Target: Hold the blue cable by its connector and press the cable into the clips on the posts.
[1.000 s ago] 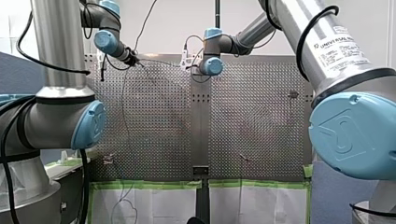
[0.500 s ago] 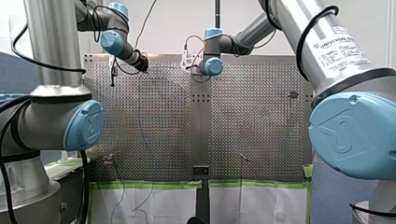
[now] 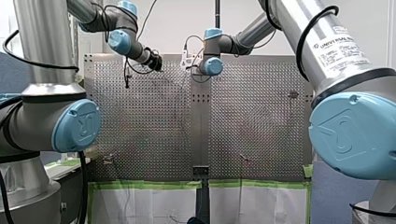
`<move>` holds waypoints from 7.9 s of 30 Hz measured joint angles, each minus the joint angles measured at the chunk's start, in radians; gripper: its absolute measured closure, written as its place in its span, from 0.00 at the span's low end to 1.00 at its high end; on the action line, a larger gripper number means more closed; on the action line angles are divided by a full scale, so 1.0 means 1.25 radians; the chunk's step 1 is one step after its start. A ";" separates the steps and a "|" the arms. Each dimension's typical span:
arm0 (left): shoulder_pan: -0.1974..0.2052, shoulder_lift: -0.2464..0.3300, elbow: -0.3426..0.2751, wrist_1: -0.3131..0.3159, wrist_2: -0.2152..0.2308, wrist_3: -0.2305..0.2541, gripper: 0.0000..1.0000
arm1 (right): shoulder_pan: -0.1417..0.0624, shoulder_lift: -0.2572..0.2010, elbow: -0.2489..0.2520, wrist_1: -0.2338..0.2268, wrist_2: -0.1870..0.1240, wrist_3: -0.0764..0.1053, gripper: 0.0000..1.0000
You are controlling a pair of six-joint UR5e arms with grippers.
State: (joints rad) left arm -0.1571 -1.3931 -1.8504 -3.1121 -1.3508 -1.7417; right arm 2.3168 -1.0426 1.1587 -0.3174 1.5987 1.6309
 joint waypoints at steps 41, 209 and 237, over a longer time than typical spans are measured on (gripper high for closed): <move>-0.001 -0.068 0.001 0.032 -0.021 -0.280 0.02 | 0.019 -0.067 0.047 0.103 0.004 -0.020 1.00; 0.075 -0.011 0.060 -0.055 -0.316 -0.204 1.00 | 0.057 -0.040 0.042 0.054 -0.127 -0.019 1.00; 0.145 -0.055 0.084 0.018 -0.377 -0.198 1.00 | 0.090 -0.039 0.010 0.056 -0.126 -0.005 1.00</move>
State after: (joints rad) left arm 0.0247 -1.4619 -1.7456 -3.0893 -1.8221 -1.9889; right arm 2.4289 -1.0917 1.1718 -0.2476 1.4412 1.6252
